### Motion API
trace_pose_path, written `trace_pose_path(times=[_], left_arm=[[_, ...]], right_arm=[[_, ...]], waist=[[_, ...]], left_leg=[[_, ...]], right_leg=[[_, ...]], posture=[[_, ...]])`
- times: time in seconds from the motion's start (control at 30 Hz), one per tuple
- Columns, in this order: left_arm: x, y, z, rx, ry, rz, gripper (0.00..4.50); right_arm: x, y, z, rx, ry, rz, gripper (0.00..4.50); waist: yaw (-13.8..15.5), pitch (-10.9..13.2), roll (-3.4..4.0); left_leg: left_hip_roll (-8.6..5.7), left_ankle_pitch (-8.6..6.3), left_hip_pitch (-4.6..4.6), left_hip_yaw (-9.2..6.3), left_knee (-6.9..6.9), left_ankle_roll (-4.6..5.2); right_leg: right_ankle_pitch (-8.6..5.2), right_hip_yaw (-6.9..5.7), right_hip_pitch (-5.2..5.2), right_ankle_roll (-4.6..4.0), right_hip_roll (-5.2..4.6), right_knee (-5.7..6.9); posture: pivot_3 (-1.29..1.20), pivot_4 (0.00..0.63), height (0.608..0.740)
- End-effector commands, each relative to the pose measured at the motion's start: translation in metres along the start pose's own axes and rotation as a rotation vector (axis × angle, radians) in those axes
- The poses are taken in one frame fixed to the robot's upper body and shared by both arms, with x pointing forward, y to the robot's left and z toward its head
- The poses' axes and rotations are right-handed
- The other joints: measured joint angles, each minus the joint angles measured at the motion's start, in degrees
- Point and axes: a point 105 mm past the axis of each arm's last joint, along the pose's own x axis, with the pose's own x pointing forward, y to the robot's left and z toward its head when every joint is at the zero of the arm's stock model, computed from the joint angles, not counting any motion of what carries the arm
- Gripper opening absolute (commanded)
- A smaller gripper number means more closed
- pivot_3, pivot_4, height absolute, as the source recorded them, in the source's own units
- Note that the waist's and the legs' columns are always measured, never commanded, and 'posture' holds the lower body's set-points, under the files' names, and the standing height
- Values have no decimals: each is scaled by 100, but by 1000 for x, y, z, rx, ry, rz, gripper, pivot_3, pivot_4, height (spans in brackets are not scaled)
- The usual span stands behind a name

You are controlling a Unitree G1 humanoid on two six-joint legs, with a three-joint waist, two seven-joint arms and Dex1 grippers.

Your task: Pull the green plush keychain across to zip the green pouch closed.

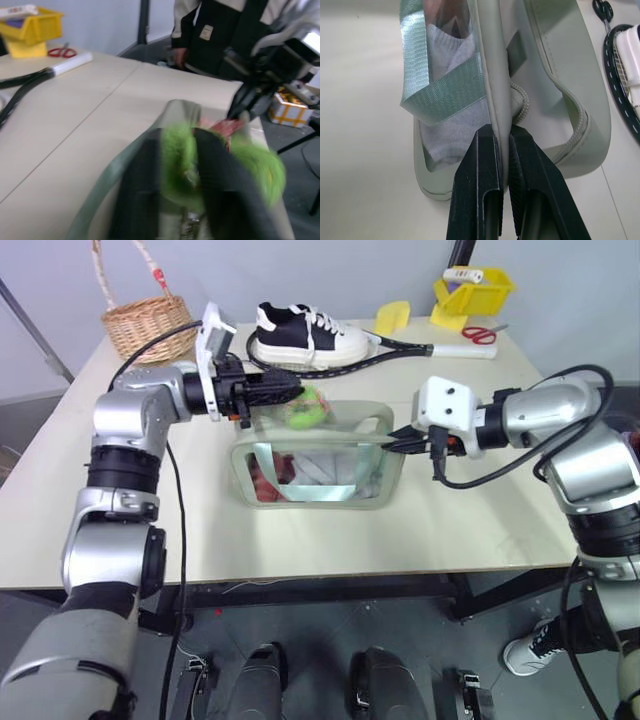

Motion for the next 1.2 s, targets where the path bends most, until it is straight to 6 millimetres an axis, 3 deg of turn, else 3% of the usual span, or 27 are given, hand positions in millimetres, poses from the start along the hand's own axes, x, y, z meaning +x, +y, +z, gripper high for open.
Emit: trace_pose_path(times=[0.03, 0.13, 0.37, 0.53, 0.63, 0.73, 0.87, 0.9, 1.0, 1.07, 1.2], left_arm=[[-15, -2, 20, 84, -23, 5, 3000], [-36, -2, 19, 121, 11, 26, 4430], [-88, -28, -3, 103, 102, -43, 4430], [-91, -39, -23, 77, 151, -52, 4430], [-87, -37, -40, 44, 209, -29, 3551], [-82, -29, -56, 59, 253, 20, 2053], [-78, -28, -54, 65, 234, 23, 41], [-78, -27, -54, 66, 232, 24, 41], [-78, -24, -56, 79, 242, 47, 0], [-78, -22, -57, 83, 248, 60, 0], [-76, -23, -56, 87, 241, 52, 0]], right_arm=[[-9, -7, 14, -50, -22, -50, 0], [-9, -6, 13, -46, -19, -52, 0], [-8, -5, 12, -41, -21, -48, 0], [-6, -6, 12, -43, -24, -40, 0], [-5, -7, 13, -45, -26, -40, 0], [-5, -8, 15, -48, -32, -38, 0], [-7, -8, 15, -47, -32, -37, 0], [-8, -7, 15, -45, -30, -33, 0], [-9, -7, 13, -12, -11, -39, 1118], [-12, -5, 17, 17, -35, -24, 2145], [-30, -8, 48, 35, -197, -14, 4232]], waist=[[7, 0, 0], [7, 0, 0], [7, 0, 1], [58, 0, 0], [41, 0, 1], [36, 0, 1], [40, 0, 1], [41, 0, 1], [44, 0, 1], [45, 0, 1], [45, 0, 1]], left_leg=[[1, 0, -1, 0, 0, 0], [2, 0, -1, 0, 0, 0], [12, 0, 0, 4, -3, -1], [16, -1, -3, 3, 5, 0], [17, -1, -6, 4, 13, 0], [21, -1, -5, 4, 12, 0], [22, -1, -5, 5, 13, 0], [22, -1, -5, 5, 13, 0], [22, -1, -5, 5, 14, 0], [22, -1, -5, 5, 15, 0], [22, -1, -5, 5, 14, 0]], right_leg=[[0, 0, -1, 0, 1, 0], [0, 0, -1, 0, 1, 0], [2, 5, -3, -4, 9, -7], [5, 6, 0, -9, 14, -9], [6, 6, -1, -10, 15, -9], [6, 7, -1, -10, 20, -9], [7, 7, -1, -10, 21, -9], [7, 7, -1, -10, 21, -9], [7, 7, -1, -10, 21, -9], [7, 7, 0, -10, 21, -9], [8, 7, 0, -10, 21, -9]], posture=[[0, 150, 740], [0, 150, 740], [0, 150, 740], [0, 150, 740], [0, 150, 740], [0, 150, 740], [0, 150, 740], [0, 150, 740], [0, 150, 740], [0, 150, 740], [0, 150, 740]])
